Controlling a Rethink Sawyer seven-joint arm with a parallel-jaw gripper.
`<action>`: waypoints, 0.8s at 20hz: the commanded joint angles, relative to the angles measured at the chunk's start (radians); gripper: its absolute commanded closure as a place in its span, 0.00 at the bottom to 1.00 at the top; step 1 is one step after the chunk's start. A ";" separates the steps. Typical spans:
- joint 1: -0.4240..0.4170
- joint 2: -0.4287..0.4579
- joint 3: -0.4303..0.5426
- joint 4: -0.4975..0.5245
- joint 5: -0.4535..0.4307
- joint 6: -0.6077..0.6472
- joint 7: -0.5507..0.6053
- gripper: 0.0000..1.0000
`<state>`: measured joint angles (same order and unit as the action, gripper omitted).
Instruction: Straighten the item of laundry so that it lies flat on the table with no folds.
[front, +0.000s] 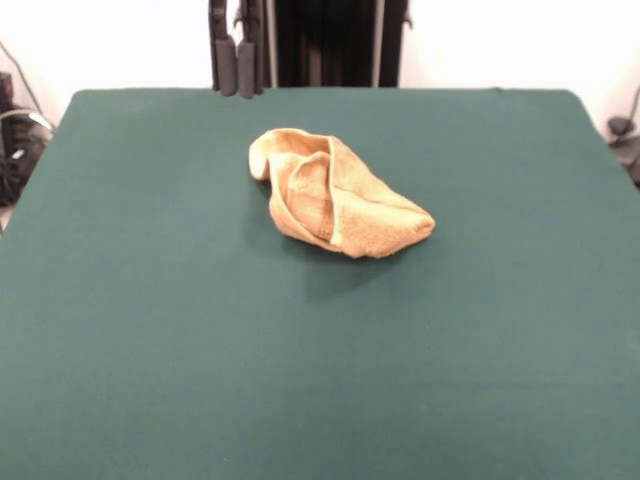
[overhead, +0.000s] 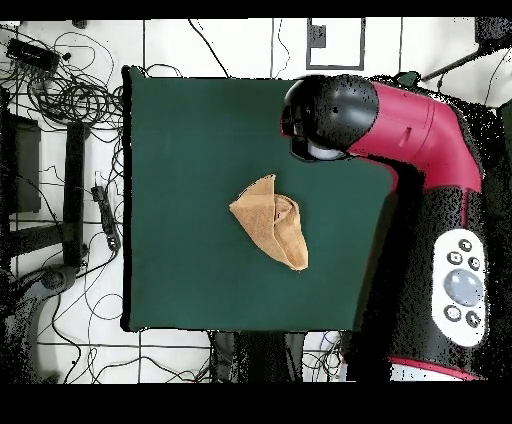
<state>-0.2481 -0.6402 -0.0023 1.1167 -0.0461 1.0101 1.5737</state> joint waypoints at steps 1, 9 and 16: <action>0.060 0.031 0.019 0.122 0.042 -0.005 0.261 1.00; 0.103 0.038 -0.018 0.109 0.065 0.012 0.316 1.00; 0.110 0.043 -0.035 0.107 0.084 0.013 0.301 1.00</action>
<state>-0.1679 -0.6385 -0.0446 1.1167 0.0004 1.0101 1.5747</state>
